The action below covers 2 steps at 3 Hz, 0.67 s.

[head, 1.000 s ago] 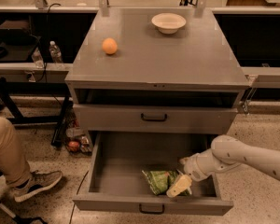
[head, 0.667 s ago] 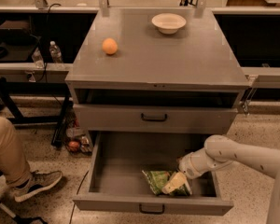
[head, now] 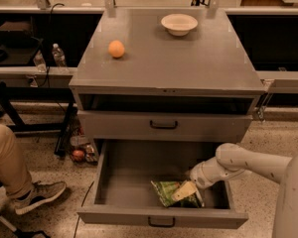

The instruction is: Pick green jalapeno chip bag from middle drawer and place on counter

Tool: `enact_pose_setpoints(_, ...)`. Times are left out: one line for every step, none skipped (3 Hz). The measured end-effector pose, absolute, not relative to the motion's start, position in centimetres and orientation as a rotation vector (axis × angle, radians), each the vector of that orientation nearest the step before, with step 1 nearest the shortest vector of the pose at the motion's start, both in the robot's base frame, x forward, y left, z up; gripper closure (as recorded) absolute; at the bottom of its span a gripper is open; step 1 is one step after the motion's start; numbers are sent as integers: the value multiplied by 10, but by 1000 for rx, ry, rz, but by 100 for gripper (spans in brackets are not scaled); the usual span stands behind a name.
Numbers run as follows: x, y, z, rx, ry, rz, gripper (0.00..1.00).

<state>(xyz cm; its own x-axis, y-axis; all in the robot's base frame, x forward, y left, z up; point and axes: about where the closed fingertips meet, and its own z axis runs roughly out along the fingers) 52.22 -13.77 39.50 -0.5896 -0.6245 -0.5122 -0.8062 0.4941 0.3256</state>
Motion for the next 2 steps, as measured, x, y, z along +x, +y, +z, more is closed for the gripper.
enact_pose_setpoints(521,-144,394,-1184,2428,778,41)
enact_pose_setpoints(516,-151,397,-1160,2433,770,64)
